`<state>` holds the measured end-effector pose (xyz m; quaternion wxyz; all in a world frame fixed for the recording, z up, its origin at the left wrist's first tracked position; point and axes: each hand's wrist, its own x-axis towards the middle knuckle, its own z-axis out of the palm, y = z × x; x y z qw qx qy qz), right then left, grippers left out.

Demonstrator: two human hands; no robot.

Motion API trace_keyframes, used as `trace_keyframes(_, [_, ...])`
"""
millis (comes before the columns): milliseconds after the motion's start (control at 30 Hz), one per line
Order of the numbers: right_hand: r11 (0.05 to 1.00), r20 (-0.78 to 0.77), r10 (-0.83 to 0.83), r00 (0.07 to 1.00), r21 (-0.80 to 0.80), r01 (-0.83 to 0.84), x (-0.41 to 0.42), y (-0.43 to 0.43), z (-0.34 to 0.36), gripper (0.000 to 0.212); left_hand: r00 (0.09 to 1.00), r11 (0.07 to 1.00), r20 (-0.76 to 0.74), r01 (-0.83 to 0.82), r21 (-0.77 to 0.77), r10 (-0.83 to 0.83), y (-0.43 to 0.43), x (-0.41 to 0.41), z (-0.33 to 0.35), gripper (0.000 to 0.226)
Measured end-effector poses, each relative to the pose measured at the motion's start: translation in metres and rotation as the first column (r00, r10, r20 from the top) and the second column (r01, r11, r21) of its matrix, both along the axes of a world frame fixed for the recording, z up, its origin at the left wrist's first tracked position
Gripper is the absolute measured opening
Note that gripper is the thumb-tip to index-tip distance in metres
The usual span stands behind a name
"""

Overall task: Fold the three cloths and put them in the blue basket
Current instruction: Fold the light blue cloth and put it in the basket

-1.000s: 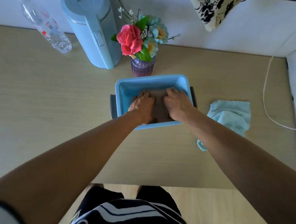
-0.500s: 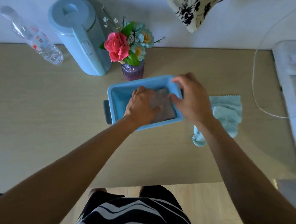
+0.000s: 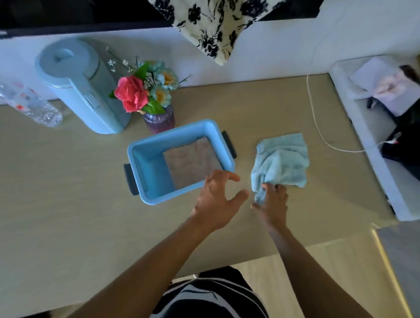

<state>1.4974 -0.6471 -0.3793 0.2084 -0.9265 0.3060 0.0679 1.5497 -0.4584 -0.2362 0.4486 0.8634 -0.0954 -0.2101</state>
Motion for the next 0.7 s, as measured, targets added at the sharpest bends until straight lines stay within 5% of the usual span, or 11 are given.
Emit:
trace_keyframes(167, [1.0,0.111,-0.025,0.993,-0.008,0.026,-0.003,0.002,0.014,0.024,0.999,0.999,-0.002,0.04,0.035,-0.04,0.014,-0.003,0.005,0.036])
trace_keyframes(300, [0.998,0.318,-0.054,0.947,-0.004,0.058,0.013,0.0,0.094,0.024,0.998,0.998,0.01,0.058,0.02,-0.058,0.021,0.001,0.019,0.036])
trace_keyframes(400, [0.997,0.466,-0.013,0.885,0.075,-0.025,0.019,0.006,0.174,0.027,0.995,0.995,0.073,0.079,-0.068,-0.074,0.023,0.007,0.041,0.042])
trace_keyframes(567, [0.91,0.555,0.108,0.825,0.279,-0.306,0.028,0.051,0.298,0.003,0.961,0.962,0.252,0.167,-0.216,-0.11,0.034,0.024,0.103,0.053])
trace_keyframes(700, [0.796,0.572,0.118,0.812,0.434,-0.421,0.034,0.105,0.355,0.009,0.899,0.925,0.437,0.181,-0.333,-0.019,0.07,0.038,0.148,0.022])
